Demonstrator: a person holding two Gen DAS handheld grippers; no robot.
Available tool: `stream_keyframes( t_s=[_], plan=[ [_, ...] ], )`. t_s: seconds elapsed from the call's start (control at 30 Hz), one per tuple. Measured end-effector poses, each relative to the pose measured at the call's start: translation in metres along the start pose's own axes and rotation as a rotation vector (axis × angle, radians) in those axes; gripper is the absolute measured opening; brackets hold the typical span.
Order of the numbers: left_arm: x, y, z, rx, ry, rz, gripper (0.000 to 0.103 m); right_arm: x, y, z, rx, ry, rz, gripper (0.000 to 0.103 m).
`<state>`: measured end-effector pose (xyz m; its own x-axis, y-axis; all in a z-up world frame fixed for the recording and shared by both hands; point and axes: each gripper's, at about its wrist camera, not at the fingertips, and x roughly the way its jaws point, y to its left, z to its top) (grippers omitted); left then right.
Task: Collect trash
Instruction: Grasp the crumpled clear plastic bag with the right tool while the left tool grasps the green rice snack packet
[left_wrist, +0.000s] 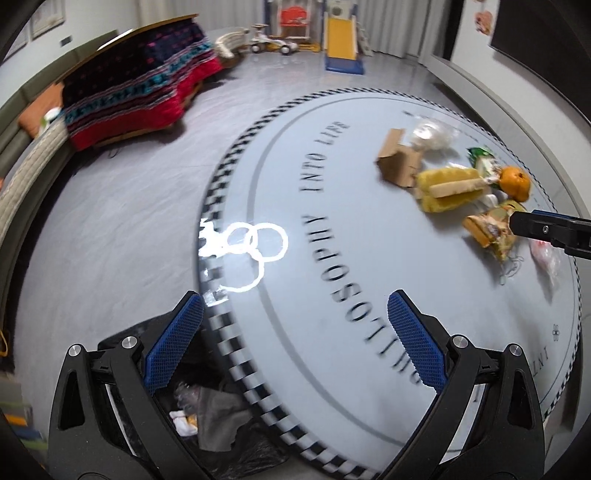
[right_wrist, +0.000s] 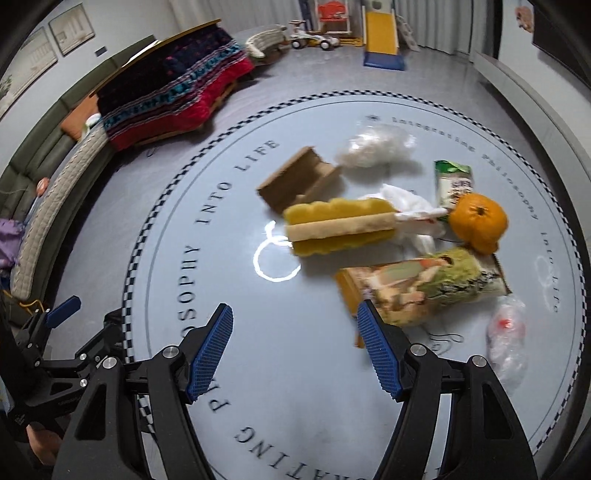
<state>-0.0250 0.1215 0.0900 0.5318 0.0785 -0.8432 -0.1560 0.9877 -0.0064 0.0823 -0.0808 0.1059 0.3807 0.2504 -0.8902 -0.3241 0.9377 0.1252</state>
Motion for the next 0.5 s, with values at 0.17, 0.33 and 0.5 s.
stream_keyframes(
  t_s=[0.17,0.33,0.5],
  plan=[
    [0.014,-0.062,0.017,0.101,0.014,-0.072,0.097,-0.006,-0.066,-0.010,0.085,0.001,-0.058,0.071],
    [0.025,-0.123,0.027,0.202,0.018,-0.111,0.097,-0.010,-0.116,-0.020,0.139,0.013,-0.120,0.071],
    [0.035,-0.171,0.036,0.263,0.031,-0.212,0.097,-0.001,-0.147,-0.028,0.147,0.058,-0.164,0.071]
  ],
)
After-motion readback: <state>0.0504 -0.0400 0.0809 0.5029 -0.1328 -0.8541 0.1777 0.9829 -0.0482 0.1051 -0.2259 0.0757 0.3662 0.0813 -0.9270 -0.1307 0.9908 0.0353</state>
